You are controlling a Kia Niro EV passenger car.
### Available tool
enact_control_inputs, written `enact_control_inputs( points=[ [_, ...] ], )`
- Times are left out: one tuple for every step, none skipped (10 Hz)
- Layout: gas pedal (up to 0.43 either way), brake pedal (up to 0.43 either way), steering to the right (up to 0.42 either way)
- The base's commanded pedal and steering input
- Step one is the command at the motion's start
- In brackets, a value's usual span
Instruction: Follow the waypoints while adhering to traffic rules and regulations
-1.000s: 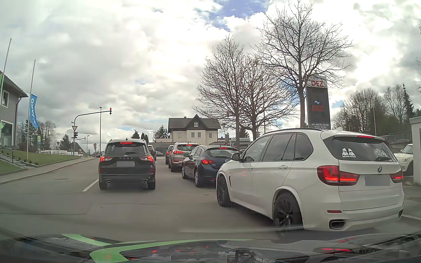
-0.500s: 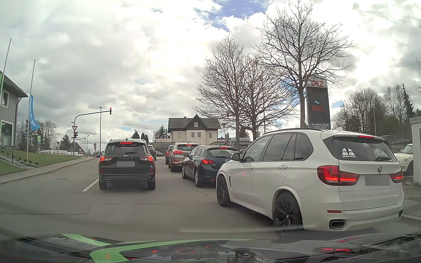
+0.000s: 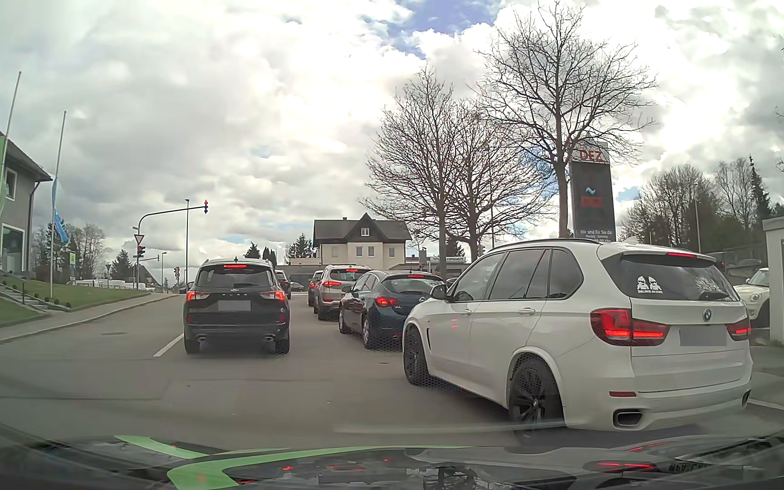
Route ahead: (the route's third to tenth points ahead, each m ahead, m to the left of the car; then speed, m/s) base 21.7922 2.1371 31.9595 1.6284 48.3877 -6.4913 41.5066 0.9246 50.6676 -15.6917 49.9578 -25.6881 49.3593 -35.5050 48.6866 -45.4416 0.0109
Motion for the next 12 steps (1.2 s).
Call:
enact_control_inputs(
  points=[
    [0.000, 0.280, 0.571],
    [0.000, 0.280, 0.572],
    [0.000, 0.280, 0.571],
    [0.000, 0.280, 0.572],
    [0.000, 0.280, 0.571],
    [0.000, 0.280, 0.571],
    [0.000, 0.280, 0.571],
    [0.000, 0.280, 0.571],
    [0.000, 0.280, 0.571],
    [0.000, 0.280, 0.571],
    [0.000, 0.280, 0.571],
    [0.000, 0.280, 0.571]
  ],
)
